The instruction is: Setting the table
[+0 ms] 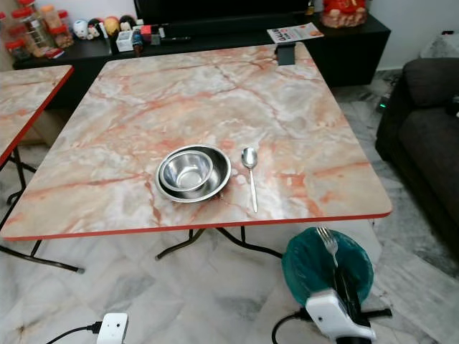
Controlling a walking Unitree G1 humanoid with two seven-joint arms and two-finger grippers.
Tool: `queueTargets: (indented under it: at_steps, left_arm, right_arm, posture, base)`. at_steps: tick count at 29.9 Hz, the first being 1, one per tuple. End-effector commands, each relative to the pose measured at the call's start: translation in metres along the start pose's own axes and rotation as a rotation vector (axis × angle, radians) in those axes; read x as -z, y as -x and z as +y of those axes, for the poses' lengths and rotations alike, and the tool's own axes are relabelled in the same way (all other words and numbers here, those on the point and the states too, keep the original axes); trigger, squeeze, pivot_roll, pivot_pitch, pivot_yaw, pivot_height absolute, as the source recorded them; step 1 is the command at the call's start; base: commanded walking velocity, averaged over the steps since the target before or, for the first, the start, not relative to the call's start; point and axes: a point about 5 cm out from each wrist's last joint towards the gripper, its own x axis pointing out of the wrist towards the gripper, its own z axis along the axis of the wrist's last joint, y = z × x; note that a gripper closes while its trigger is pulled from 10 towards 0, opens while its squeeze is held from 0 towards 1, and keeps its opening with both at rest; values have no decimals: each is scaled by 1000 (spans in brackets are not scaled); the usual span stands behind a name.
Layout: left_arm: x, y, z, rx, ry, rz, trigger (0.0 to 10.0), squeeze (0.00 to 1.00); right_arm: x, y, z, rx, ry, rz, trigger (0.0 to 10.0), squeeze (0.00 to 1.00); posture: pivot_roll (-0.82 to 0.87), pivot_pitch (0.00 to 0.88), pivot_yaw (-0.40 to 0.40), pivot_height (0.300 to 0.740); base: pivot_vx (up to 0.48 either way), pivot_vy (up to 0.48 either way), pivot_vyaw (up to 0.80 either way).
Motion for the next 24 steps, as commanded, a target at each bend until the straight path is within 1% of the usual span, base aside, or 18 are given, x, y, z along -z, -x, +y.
queueTargets:
  at_steps: [1,2,3,6,7,8,9,10,11,12,13,14,16,17,19,20,22,24]
  left_arm:
    - [6,1,3,-4,-17,20,10000,0]
    - [5,1,3,-5,-13,17,10000,0]
    - [5,1,3,-6,-11,16,10000,0]
    - [2,1,5,-18,3,8,10000,0]
    - [2,1,5,-18,3,8,10000,0]
    - [1,0,6,-22,8,6,10000,0]
    - [1,0,6,-23,9,6,10000,0]
    - [0,0,6,-24,13,4,10000,0]
    - [0,0,6,-25,15,3,10000,0]
    - [0,0,6,-27,18,2,10000,0]
    - [0,0,6,-27,18,2,10000,0]
    - [-1,0,6,-28,19,0,10000,0]
    - [-2,0,6,-29,20,0,10000,0]
    - [-4,-1,7,-32,21,-5,10000,0]
    - [-6,-1,7,-31,17,-10,10000,0]
    - [-7,-1,6,-29,14,-11,10000,0]
    - [-11,-2,7,-34,24,-24,10000,0]
    - [-12,-2,9,-41,31,-28,10000,0]
  right_arm:
    - [-10,-12,0,4,-88,-7,10000,0]
    - [-17,-23,-1,5,-174,-13,10000,0]
    - [-22,-30,-1,5,-233,-20,10000,0]
    - [-48,-56,-1,12,-313,-77,10000,0]
    - [-48,-56,-1,12,-313,-77,10000,0]
    - [-62,-74,5,-2,-426,-65,10000,0]
    - [-67,-80,8,-13,-471,-63,10000,0]
    - [-78,-91,14,-30,-536,-72,10000,0]
    - [-84,-96,16,-40,-567,-79,10000,0]
    - [-91,-101,18,-49,-587,-91,10000,0]
    - [-91,-101,18,-49,-587,-91,10000,0]
    - [-101,-110,22,-71,-624,-100,10000,0]
    - [-104,-113,23,-80,-639,-100,10000,0]
    - [-107,-126,40,-164,-640,-10,10000,0]
    - [-108,-137,54,-227,-625,80,10000,0]
    - [-108,-140,56,-234,-630,98,10000,0]
    - [-120,-148,57,-248,-708,87,10000,0]
    - [-125,-151,55,-250,-712,63,10000,0]
  posture:
    - [-124,82,73,740]
    - [-121,81,72,740]
    - [-115,78,70,740]
    - [-99,71,64,740]
    - [-99,71,64,740]
    - [-98,68,64,740]
    - [-96,65,65,740]
    - [-84,61,65,740]
    - [-84,61,65,740]
    - [-79,55,66,740]
    - [-79,55,66,740]
    - [-76,50,69,740]
    - [-76,50,69,740]
    - [-82,46,75,740]
    - [-85,42,79,740]
    - [-74,36,78,740]
    - [-58,34,72,740]
    - [-55,31,69,740]
  base:
    - [0,0,0]
    - [0,0,0]
    - [0,0,0]
    - [0,0,0]
    - [0,0,0]
    - [0,0,0]
    - [0,0,0]
    - [0,0,0]
    - [0,0,0]
    - [0,0,0]
    - [0,0,0]
    - [0,0,0]
    - [0,0,0]
    - [0,0,0]
    - [0,0,0]
    - [0,0,0]
    - [0,0,0]
    - [0,0,0]
